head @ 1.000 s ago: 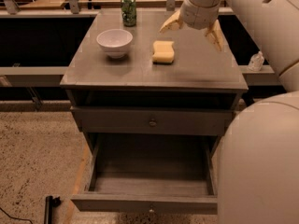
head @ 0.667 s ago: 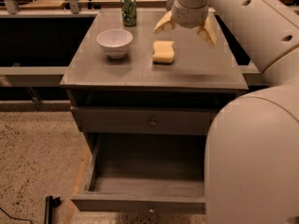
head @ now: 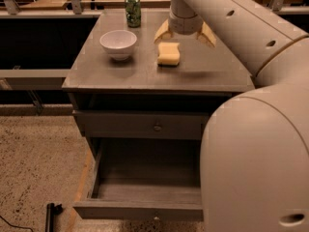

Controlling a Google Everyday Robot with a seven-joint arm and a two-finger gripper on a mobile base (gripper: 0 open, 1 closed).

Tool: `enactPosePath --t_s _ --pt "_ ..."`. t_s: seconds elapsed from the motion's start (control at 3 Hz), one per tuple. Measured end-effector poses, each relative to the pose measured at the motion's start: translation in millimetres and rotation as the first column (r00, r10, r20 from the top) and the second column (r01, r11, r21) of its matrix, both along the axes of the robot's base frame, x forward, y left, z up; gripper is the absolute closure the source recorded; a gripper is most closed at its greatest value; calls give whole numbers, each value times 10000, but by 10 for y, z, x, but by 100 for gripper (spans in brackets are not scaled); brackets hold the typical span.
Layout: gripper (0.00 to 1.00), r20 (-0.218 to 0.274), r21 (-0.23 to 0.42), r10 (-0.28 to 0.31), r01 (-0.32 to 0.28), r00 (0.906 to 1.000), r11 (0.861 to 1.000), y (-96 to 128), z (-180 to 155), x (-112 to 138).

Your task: Place sponge into middle drawer

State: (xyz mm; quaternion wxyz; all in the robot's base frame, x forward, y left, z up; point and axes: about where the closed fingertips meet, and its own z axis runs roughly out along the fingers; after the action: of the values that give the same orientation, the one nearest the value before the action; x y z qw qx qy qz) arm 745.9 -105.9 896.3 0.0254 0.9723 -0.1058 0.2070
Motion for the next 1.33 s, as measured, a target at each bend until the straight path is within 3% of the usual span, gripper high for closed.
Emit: enactPosePath --t_s 0.33,0.67,1.0,1.33 --pt "0 131 -563 426 -418 9990 9975 5 -75 112" --pt "0 7 -272 871 -870 9962 9958 13 -153 227" --pt "0 26 1001 1101 -1098 9939 9889 132 -141 353" --pt "0 18 1802 994 -981 9950 9787 263 -128 466"
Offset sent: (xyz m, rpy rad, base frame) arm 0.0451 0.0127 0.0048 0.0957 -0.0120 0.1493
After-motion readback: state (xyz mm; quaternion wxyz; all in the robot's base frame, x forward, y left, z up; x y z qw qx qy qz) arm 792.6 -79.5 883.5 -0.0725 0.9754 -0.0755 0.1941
